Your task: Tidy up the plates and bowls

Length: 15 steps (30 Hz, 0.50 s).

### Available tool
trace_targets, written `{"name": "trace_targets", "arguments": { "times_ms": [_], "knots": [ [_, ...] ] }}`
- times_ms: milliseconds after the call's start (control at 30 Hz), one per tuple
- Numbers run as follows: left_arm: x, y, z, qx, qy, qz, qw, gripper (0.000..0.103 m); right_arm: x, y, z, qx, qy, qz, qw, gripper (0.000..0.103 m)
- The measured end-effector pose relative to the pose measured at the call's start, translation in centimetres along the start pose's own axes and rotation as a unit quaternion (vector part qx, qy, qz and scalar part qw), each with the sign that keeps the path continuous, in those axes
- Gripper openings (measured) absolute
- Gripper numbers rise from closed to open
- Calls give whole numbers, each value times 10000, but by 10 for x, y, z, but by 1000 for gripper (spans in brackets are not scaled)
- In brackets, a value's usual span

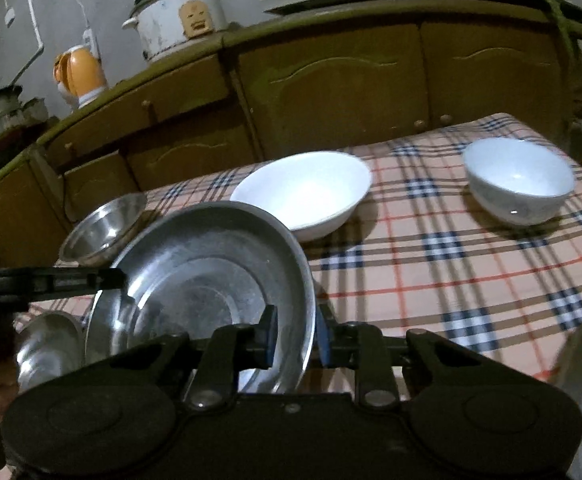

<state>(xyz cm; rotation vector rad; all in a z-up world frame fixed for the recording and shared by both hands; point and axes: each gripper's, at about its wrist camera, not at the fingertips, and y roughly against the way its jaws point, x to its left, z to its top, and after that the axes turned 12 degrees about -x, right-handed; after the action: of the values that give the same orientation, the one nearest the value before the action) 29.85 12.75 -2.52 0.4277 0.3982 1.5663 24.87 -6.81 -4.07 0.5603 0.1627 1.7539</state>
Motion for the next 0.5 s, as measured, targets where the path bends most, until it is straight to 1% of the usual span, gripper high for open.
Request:
{"name": "trace_targets", "arguments": {
  "times_ms": [200,500],
  "knots": [
    [-16,40,4,-250,-5,-38,9997,14,-7,38,13,-170,-1,-8,9999,28],
    [-39,100,-3,-599,-74,-176,9980,14,-21,103,22,-428,68,-113,9990,28]
  ]
}}
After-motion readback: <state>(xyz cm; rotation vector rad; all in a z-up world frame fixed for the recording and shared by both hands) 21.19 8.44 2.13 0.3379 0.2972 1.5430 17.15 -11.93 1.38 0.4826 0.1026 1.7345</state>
